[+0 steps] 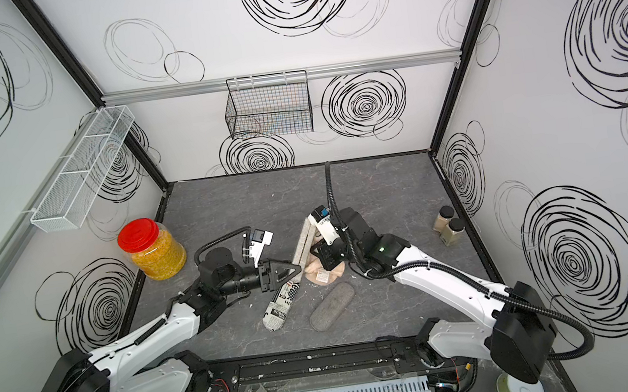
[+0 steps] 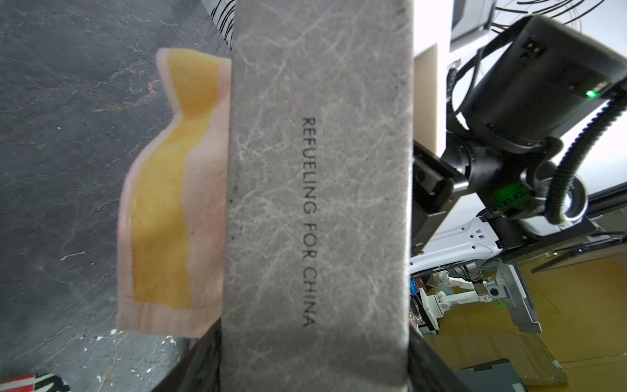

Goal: Wipe the eyeglass case
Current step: Wipe the dirt from the eyeglass case.

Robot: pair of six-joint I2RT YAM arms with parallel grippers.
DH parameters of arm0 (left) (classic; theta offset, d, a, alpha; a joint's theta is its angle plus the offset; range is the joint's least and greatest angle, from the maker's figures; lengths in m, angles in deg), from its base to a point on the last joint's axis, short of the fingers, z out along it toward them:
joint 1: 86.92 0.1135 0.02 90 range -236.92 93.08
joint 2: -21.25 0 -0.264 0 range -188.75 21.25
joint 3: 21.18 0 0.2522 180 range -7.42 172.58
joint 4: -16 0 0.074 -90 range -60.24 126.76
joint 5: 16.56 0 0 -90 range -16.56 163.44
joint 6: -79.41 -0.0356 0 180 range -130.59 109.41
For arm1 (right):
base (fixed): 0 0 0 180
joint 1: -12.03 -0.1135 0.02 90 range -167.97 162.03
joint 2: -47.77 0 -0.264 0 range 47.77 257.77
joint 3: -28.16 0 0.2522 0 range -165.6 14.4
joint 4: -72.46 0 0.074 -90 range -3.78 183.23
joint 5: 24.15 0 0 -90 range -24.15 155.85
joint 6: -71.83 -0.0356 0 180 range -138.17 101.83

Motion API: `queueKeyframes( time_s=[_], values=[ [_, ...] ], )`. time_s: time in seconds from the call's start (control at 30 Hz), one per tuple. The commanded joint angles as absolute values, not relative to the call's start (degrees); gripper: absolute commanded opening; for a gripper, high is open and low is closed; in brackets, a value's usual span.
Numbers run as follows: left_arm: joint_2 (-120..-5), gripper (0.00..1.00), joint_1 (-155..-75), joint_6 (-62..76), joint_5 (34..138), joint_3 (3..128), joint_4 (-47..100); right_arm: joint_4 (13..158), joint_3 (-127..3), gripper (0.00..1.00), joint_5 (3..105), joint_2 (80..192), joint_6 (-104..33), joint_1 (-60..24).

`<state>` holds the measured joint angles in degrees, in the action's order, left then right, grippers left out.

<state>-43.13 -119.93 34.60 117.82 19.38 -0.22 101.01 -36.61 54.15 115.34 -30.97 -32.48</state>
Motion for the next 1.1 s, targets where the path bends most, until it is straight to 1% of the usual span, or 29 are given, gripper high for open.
queueKeyframes(
  time_s=[0.0, 0.1, 0.3, 0.5, 0.6, 0.7, 0.73, 0.8, 0.87, 0.93, 1.0, 1.07],
  values=[
    [-42.65, 0.61, -119.62, 33.96, 117.82, 20.31, -1.64, 95.78, -36.84, 0.01, 55.89, 110.58, -30.96, -33.08],
    [-42.17, 0.61, -118.79, 34.03, 117.58, 19.7, -1.53, 95.38, -36.25, 0.01, 59.94, 107.87, -31.35, -31.95],
    [-41.03, 0.61, -117.52, 34.32, 117.39, 18.99, -1.45, 97.38, -36.72, 0.01, 60.59, 107.19, -31.43, -30.22],
    [-40.37, 0.61, -117.1, 34.16, 117.73, 19.05, -1.0, 95.79, -36.35, 0.03, 45.84, 109.13, -30.03, -30.59],
    [-40.19, 0.61, -116.95, 34.16, 117.8, 19.16, -0.85, 97.25, -37.23, 0.03, 42.85, 111.77, -28.86, -31.43],
    [-40.35, 0.61, -116.93, 34.08, 118.22, 19.3, -0.65, 99.58, -38.65, 0.03, 43.92, 114.27, -27.97, -32.46],
    [-40.37, 0.61, -116.89, 34.05, 118.26, 19.3, -0.57, 100.23, -39.14, 0.03, 45.71, 114.73, -28.21, -32.59],
    [-40.28, 0.61, -116.9, 33.97, 118.26, 19.19, -0.4, 100.36, -39.23, 0.02, 51.99, 114.85, -28.73, -32.62],
    [-40.14, 0.61, -116.9, 34.05, 118.18, 18.95, -0.44, 100.87, -39.49, 0.01, 60.91, 114.04, -29.88, -32.43],
    [-40.19, 0.61, -116.96, 33.83, 118.26, 18.77, -0.39, 100.22, -39.36, 0.01, 65.72, 112.5, -31.18, -31.68],
    [-40.26, 0.61, -117.01, 33.74, 118.17, 18.6, -0.41, 97.95, -38.21, 0.02, 65.09, 111.01, -31.27, -30.88],
    [-40.53, 0.61, -116.89, 33.7, 118.17, 18.62, -0.61, 96.42, -37.57, 0.02, 61.04, 110.2, -30.8, -30.75]
  ],
)
